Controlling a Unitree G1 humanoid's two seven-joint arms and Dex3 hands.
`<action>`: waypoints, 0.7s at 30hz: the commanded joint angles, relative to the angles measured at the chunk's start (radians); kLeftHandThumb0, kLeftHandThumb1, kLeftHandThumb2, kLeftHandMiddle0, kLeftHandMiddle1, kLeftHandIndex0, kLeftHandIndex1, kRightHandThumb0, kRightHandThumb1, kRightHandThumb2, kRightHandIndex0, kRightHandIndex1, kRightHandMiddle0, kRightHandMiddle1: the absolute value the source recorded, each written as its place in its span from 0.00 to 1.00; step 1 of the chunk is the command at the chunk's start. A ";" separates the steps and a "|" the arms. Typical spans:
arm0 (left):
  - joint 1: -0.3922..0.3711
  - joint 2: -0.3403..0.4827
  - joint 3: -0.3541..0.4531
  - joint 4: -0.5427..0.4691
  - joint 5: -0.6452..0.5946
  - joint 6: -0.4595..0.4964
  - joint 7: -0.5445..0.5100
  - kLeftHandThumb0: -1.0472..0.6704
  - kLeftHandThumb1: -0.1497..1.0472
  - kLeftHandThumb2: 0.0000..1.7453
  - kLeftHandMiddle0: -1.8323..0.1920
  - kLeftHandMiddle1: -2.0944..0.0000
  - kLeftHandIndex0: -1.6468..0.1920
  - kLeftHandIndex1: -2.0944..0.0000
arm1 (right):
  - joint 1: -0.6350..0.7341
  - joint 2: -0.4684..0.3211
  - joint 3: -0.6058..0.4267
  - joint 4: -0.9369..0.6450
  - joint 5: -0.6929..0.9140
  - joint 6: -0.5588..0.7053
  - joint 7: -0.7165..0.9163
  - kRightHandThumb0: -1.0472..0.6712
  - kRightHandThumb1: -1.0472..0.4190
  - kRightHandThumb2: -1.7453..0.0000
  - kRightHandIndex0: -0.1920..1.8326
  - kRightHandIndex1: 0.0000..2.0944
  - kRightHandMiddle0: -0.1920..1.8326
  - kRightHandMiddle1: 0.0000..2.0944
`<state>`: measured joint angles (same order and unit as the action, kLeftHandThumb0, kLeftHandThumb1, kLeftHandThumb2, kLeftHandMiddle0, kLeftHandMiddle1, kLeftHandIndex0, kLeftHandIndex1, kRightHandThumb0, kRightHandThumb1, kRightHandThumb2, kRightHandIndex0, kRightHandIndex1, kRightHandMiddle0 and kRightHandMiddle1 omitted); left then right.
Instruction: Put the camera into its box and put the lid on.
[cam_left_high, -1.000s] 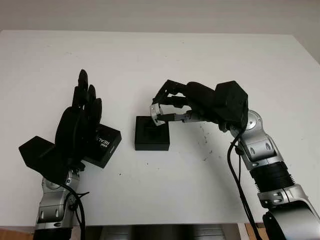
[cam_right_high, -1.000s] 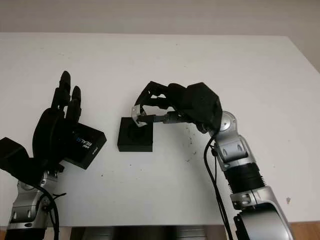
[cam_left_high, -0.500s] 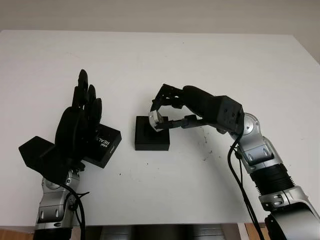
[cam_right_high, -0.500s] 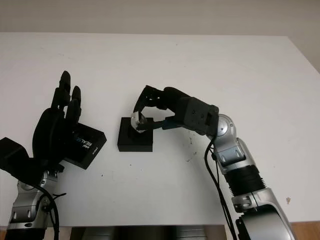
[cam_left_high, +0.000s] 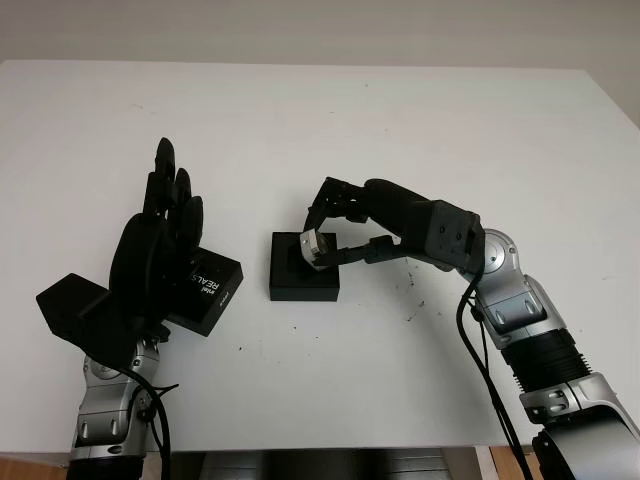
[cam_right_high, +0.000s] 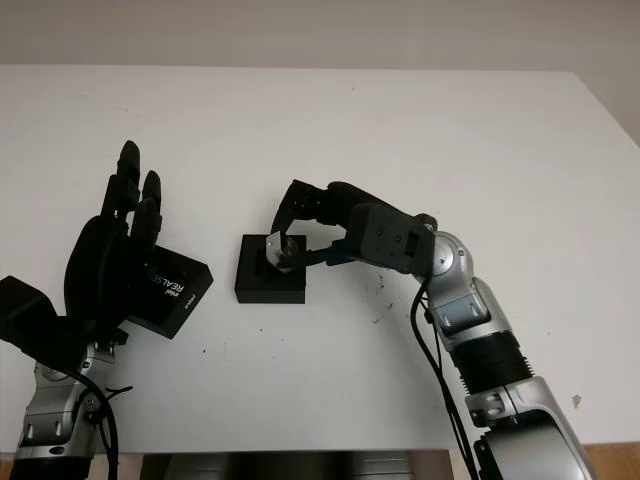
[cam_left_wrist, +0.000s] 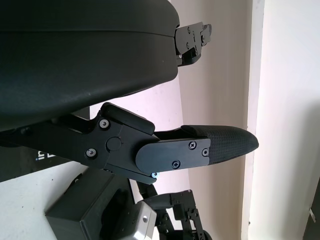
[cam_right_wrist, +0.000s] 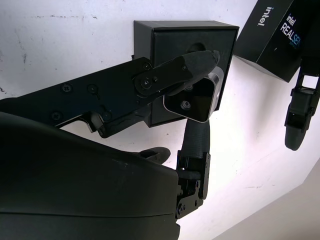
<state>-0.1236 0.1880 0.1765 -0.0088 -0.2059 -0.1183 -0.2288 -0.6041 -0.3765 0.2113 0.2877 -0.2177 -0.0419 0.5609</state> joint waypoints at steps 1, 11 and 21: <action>0.009 -0.001 0.000 -0.017 0.001 -0.003 0.003 0.16 1.00 0.29 1.00 1.00 1.00 1.00 | -0.009 -0.013 0.003 0.010 -0.006 -0.015 -0.005 0.30 0.00 0.92 0.26 0.05 0.32 0.85; 0.015 0.000 -0.001 -0.026 -0.004 0.004 0.000 0.16 1.00 0.30 1.00 1.00 1.00 1.00 | -0.011 -0.016 0.007 0.017 -0.032 -0.022 -0.019 0.31 0.00 0.93 0.26 0.05 0.31 0.86; 0.024 -0.006 -0.002 -0.038 -0.006 0.005 0.003 0.16 1.00 0.29 1.00 1.00 1.00 1.00 | -0.005 -0.028 0.028 -0.015 -0.093 -0.024 -0.043 0.32 0.00 0.93 0.26 0.04 0.29 0.85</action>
<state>-0.1114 0.1869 0.1764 -0.0254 -0.2090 -0.1089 -0.2283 -0.6162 -0.3845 0.2285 0.2851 -0.2967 -0.0684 0.5221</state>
